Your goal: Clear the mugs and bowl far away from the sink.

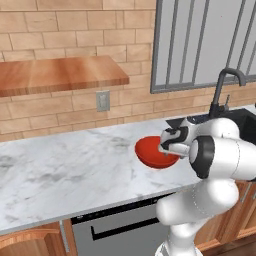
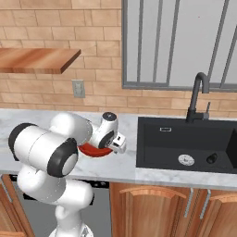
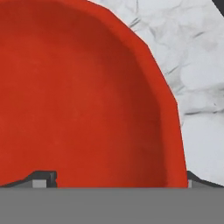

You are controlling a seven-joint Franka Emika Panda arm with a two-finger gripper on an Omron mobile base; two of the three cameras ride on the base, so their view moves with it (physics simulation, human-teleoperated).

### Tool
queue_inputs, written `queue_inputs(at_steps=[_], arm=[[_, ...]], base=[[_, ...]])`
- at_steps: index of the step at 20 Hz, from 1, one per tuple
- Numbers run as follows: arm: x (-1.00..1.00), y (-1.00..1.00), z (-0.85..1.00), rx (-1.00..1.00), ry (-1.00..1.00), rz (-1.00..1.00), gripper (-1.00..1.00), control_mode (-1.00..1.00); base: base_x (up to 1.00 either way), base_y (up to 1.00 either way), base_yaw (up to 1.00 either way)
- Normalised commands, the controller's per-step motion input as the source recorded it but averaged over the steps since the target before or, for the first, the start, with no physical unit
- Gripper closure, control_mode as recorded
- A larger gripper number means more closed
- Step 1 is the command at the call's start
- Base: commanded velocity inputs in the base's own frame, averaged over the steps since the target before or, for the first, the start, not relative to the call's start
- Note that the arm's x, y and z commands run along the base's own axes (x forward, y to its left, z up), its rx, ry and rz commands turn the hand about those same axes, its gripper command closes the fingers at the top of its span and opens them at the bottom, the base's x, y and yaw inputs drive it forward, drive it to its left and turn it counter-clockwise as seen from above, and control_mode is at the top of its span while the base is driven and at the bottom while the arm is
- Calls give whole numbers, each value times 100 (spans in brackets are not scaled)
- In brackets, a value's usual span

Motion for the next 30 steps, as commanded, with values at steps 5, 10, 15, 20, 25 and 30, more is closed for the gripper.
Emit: queue_inputs(at_steps=[5, 10, 15, 20, 25, 30], arm=[[12, 3, -49, 2, 0, 0, -100, -100], [3, 14, -49, 1, 0, 0, 100, -100], [0, 27, -25, 0, 0, 0, 100, -100], [-30, 6, 0, 2, -3, 0, 100, -100], [-31, 0, 16, 7, -11, 0, 100, -100], [-28, 0, 60, 0, -6, -5, 100, -100]], base=[[0, 0, 0], [0, 0, 0], [0, 0, 0], [0, 0, 0], [0, 0, 0], [0, 0, 0]])
